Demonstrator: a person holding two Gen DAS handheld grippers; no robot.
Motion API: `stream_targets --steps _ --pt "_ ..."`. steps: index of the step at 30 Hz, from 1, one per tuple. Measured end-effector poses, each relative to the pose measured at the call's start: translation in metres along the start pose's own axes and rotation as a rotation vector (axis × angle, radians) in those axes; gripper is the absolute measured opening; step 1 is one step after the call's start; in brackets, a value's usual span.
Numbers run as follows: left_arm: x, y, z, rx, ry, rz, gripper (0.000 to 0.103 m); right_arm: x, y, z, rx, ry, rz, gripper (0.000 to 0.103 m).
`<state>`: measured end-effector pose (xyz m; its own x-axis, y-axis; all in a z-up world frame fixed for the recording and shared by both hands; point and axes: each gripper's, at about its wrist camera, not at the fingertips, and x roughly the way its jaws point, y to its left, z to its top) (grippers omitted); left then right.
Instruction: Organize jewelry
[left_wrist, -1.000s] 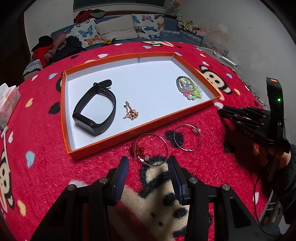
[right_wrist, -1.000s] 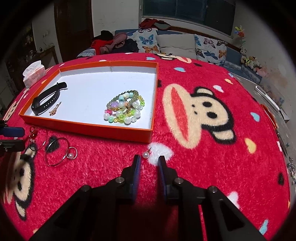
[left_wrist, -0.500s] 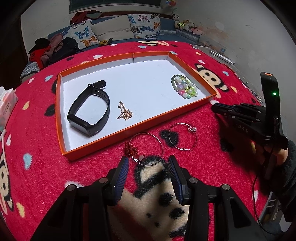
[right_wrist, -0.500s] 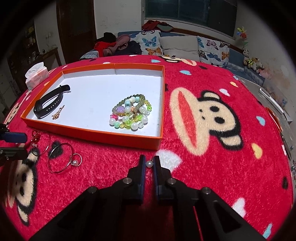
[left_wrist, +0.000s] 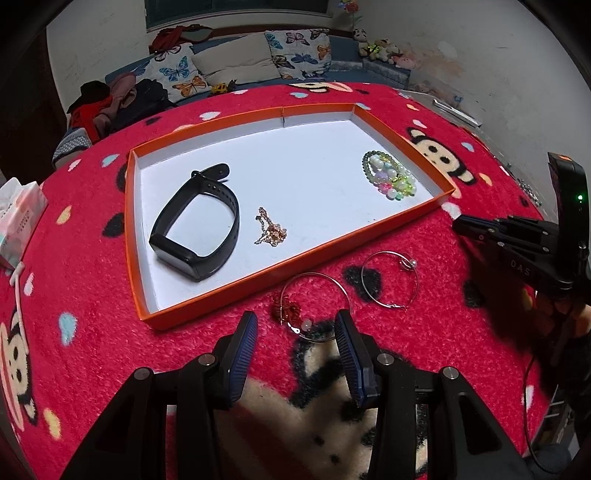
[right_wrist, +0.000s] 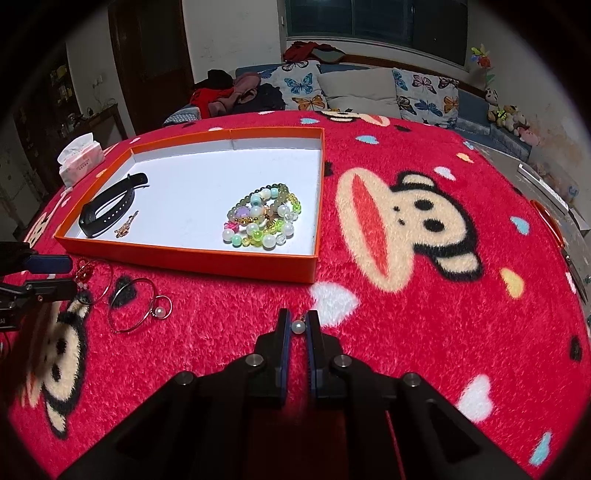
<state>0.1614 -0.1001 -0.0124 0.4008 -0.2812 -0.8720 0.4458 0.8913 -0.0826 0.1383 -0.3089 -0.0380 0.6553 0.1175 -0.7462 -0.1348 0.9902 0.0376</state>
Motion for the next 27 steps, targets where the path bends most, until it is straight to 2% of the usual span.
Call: stream_targets --steps 5,10,14,17,22,27 --pt "0.001 -0.004 0.000 0.004 0.003 0.000 0.044 0.001 0.000 -0.001 0.007 0.001 0.007 0.010" --pt "-0.004 -0.014 -0.002 0.012 0.006 -0.031 0.044 0.001 0.000 -0.001 0.007 0.002 0.008 0.010" --pt "-0.013 -0.023 0.002 0.054 -0.025 -0.058 0.046 0.001 -0.001 -0.001 0.007 0.001 0.007 0.010" --pt "-0.012 -0.026 0.008 0.080 -0.024 -0.082 0.052 0.001 -0.001 -0.001 0.008 0.001 0.010 0.010" --pt "0.000 -0.018 0.018 0.068 0.003 -0.096 0.053 0.001 -0.001 -0.001 0.011 0.000 0.014 0.010" --pt "0.007 -0.007 0.020 0.047 0.011 -0.076 0.053 0.002 0.000 -0.002 0.013 -0.002 0.020 0.010"
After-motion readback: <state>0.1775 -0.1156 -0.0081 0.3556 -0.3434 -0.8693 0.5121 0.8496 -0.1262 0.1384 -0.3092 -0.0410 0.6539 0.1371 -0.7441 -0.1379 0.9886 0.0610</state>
